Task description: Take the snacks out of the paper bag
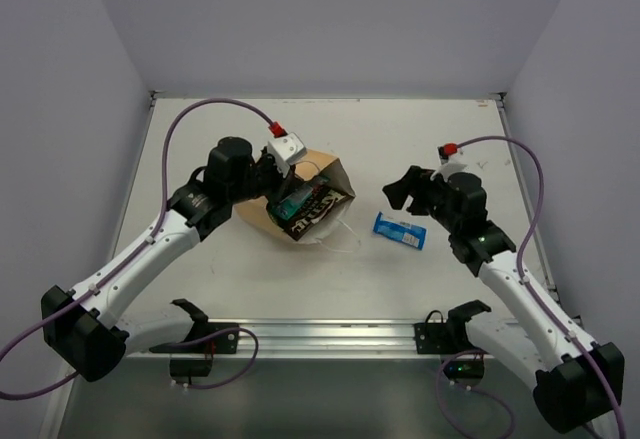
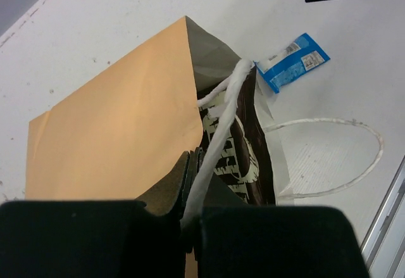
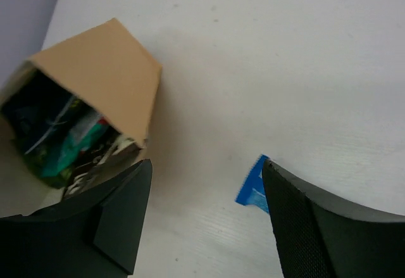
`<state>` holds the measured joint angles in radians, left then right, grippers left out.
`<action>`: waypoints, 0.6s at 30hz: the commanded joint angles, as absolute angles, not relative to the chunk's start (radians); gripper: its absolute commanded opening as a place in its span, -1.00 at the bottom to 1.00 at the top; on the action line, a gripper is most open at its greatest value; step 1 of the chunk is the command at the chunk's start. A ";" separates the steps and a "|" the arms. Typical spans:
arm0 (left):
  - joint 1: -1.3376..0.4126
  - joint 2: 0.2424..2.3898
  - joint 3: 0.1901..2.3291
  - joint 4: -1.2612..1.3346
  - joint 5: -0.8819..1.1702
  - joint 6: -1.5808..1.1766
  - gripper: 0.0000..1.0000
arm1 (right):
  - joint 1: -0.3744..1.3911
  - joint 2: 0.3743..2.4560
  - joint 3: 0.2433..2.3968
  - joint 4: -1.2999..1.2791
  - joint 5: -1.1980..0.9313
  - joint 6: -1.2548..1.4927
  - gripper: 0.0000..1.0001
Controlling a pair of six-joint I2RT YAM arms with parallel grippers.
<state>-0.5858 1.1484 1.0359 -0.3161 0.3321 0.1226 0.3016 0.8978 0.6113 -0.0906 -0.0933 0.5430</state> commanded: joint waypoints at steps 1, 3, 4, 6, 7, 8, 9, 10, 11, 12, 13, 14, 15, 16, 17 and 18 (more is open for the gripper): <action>-0.588 1.157 1.035 -0.253 0.299 0.051 -1.00 | 0.426 0.859 0.750 -0.109 -0.121 0.385 0.46; -0.591 1.155 1.034 -0.239 0.304 0.034 -1.00 | 0.491 0.879 0.814 -0.115 -0.120 0.374 0.45; -0.592 1.154 1.028 -0.233 0.304 0.020 -1.00 | 0.539 0.906 0.830 -0.107 -0.135 0.374 0.44; -0.595 1.152 1.022 -0.210 0.301 0.011 -1.00 | 0.590 0.939 0.859 -0.080 -0.159 0.385 0.40; -0.594 1.152 1.020 -0.203 0.301 -0.026 -1.00 | 0.606 0.975 0.867 -0.075 -0.163 0.402 0.38; -0.595 1.152 1.020 -0.195 0.293 -0.040 -1.00 | 0.618 0.997 0.876 -0.072 -0.170 0.413 0.36; -0.597 1.152 1.022 -0.180 0.290 -0.052 -1.00 | 0.642 1.018 0.897 -0.074 -0.178 0.431 0.35; -0.597 1.151 1.022 -0.170 0.287 -0.079 -1.00 | 0.656 1.057 0.903 -0.072 -0.176 0.437 0.35; -0.597 1.149 1.020 -0.163 0.281 -0.092 -1.00 | 0.672 1.074 0.908 -0.069 -0.176 0.443 0.35; -0.595 1.149 1.019 -0.146 0.281 -0.101 -1.00 | 0.698 1.089 0.911 -0.057 -0.176 0.448 0.35; -0.595 1.149 1.016 -0.140 0.284 -0.109 -1.00 | 0.710 1.106 0.911 -0.049 -0.176 0.451 0.34; -0.595 1.147 1.006 -0.132 0.287 -0.109 -1.00 | 0.721 1.138 0.911 -0.041 -0.176 0.453 0.34; -0.595 1.146 1.003 -0.132 0.287 -0.106 -1.00 | 0.739 1.156 0.916 -0.035 -0.181 0.457 0.34; -0.597 1.146 0.999 -0.132 0.288 -0.089 -1.00 | 0.748 1.173 0.919 -0.032 -0.187 0.465 0.34; -0.597 1.141 0.996 -0.132 0.287 -0.080 -1.00 | 0.758 1.204 0.919 -0.025 -0.201 0.465 0.34; -0.595 1.134 0.991 -0.133 0.287 -0.071 -1.00 | 0.779 1.218 0.919 -0.009 -0.202 0.465 0.34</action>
<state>-0.5922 1.1500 1.0035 -0.2150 0.2996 -0.0685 0.7456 1.1889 0.8818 -0.0715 -0.1707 0.4488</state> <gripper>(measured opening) 0.023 0.672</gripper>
